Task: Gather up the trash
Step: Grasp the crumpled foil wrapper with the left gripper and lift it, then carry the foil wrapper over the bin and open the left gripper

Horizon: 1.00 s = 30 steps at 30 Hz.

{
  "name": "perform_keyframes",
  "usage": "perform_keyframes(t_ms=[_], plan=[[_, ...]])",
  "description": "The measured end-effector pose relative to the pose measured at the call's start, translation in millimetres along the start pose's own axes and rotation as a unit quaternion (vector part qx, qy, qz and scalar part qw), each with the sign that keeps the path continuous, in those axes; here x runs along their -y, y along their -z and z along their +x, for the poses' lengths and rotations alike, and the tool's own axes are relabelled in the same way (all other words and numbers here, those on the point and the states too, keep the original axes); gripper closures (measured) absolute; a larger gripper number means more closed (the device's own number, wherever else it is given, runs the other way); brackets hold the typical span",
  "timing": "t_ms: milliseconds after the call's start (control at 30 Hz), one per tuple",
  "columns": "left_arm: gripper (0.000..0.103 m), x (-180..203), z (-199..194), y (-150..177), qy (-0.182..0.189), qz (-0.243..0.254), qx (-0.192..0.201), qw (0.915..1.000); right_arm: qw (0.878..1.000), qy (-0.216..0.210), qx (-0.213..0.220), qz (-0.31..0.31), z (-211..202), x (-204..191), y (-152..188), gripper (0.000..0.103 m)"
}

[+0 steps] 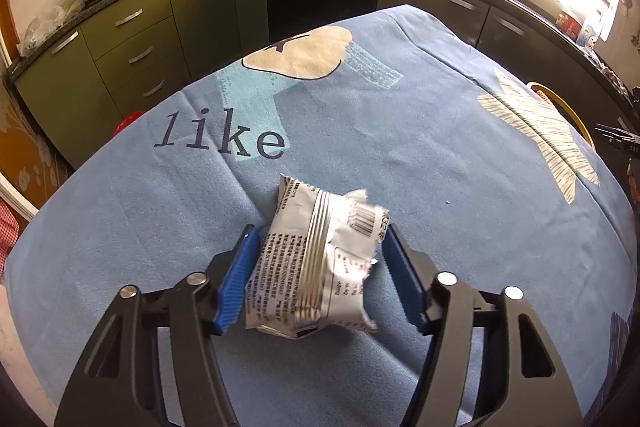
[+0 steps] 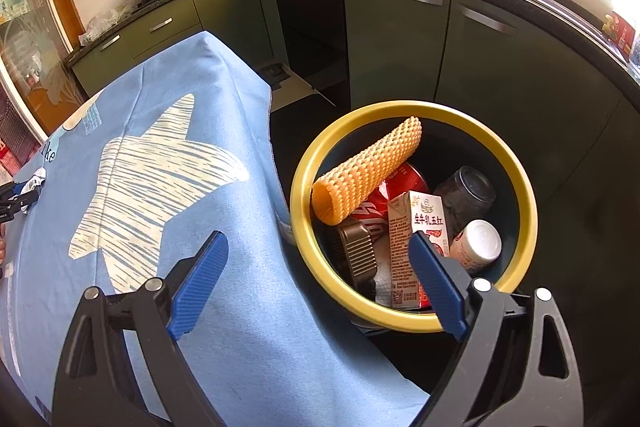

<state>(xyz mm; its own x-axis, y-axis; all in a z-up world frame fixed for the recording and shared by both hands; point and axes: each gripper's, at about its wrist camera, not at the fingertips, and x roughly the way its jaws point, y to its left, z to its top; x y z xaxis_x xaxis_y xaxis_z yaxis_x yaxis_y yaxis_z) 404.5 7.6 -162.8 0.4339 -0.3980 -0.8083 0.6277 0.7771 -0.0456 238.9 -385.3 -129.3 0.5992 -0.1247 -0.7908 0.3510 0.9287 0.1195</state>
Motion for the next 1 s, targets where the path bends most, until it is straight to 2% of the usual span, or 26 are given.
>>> perform_keyframes(t_ms=[67, 233, 467, 600, 733, 1000], plan=[[0.051, 0.7, -2.3, 0.8, 0.004, -0.005, 0.001, 1.0000, 1.000, -0.002, -0.001, -0.001, 0.5, -1.1, 0.6, 0.016], [0.052, 15.4, -8.3, 7.2, -0.002, 0.000, 0.003, 1.0000, 1.000, -0.007, -0.001, -0.001, -0.4, -0.8, 2.1, 0.016], [0.052, 63.7, -31.1, 0.2, 0.009, 0.008, 0.019, 0.9997, 1.000, -0.013, 0.015, -0.001, -15.8, 9.5, 4.2, 0.016], [0.052, 112.0, -45.5, -14.8, 0.024, 0.029, 0.025, 0.9990, 1.000, -0.011, 0.024, -0.007, -28.6, 18.1, 7.6, 0.016], [0.052, 170.2, -51.6, -36.0, 0.059, 0.054, 0.026, 0.9964, 1.000, -0.005, 0.029, -0.002, -40.5, 37.8, 15.1, 0.016], [0.052, 293.0, -26.1, -89.5, 0.138, 0.102, 0.004, 0.9852, 0.998, 0.032, 0.044, 0.042, -60.9, 104.0, 35.3, 0.016]])
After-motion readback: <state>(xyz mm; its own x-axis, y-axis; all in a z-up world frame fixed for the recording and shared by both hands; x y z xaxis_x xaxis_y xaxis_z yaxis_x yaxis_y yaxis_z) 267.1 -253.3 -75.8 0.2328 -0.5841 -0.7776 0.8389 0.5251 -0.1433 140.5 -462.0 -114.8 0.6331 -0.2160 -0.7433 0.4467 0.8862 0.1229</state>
